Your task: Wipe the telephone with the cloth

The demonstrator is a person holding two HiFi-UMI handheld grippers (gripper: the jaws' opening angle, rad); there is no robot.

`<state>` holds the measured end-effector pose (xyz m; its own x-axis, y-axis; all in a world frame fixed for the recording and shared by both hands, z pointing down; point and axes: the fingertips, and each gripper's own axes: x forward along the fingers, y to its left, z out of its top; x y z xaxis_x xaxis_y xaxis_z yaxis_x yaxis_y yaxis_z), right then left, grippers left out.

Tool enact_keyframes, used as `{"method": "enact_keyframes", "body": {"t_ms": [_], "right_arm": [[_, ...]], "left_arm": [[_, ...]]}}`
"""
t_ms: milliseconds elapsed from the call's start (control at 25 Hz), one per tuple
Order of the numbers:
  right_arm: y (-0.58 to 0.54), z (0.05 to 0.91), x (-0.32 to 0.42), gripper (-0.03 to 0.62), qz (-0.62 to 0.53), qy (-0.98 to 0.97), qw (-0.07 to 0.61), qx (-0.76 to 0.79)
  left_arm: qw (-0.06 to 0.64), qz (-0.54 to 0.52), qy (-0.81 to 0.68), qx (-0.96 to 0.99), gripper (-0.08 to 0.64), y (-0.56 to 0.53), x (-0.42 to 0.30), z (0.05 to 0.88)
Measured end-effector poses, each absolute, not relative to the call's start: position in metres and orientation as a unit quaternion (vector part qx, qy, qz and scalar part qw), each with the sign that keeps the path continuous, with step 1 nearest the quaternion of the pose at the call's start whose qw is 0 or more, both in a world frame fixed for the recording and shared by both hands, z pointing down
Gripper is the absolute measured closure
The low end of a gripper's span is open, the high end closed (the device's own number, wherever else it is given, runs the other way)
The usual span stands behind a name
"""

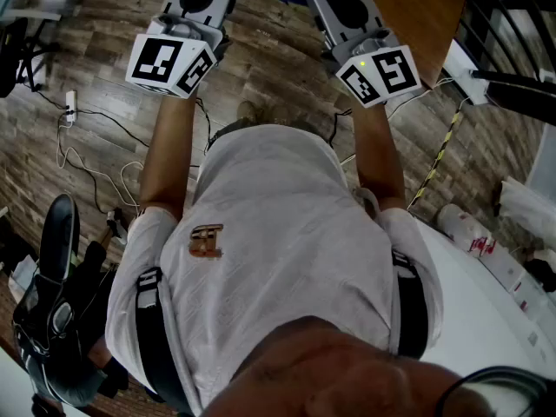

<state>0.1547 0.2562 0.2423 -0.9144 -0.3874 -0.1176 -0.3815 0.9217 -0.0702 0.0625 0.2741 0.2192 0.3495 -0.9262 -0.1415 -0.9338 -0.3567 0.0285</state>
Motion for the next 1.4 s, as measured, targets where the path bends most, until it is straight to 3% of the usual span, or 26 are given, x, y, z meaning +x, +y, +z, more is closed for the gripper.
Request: {"method": "enact_keyframes", "body": {"t_ms": [1400], "right_arm": [[0.246, 0.265, 0.052, 0.532, -0.034, 0.968, 0.044, -0.246]], "left_arm": [[0.014, 0.084, 0.554, -0.828, 0.541, 0.268, -0.066, 0.247]]}}
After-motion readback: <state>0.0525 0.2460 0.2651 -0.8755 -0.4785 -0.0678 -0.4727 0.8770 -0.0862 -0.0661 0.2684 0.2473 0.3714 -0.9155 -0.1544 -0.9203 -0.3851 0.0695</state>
